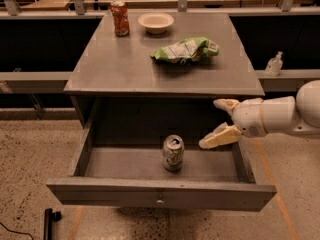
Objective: Place 7up can into top drawer
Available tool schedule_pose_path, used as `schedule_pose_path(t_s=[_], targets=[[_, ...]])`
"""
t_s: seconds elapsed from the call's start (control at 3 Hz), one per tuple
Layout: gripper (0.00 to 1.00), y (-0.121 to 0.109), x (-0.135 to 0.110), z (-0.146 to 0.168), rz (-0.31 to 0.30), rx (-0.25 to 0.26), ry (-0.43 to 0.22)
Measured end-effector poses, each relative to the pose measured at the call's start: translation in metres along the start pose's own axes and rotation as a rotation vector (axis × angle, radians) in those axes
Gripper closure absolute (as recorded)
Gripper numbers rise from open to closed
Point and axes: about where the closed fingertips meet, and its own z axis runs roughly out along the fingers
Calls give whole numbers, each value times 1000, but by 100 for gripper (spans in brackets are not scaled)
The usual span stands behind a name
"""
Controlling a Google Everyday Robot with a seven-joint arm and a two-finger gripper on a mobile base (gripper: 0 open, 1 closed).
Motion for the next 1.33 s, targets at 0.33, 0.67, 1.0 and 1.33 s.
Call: schedule_pose_path(t_s=[0.33,0.67,1.0,1.33], targets=[[41,2,-18,-45,36,-32,0],[65,2,-51,-91,32,-18,-37],[88,-2,-90,-131,18,59,-133],[87,-6,-94,-135,27,77,-153]])
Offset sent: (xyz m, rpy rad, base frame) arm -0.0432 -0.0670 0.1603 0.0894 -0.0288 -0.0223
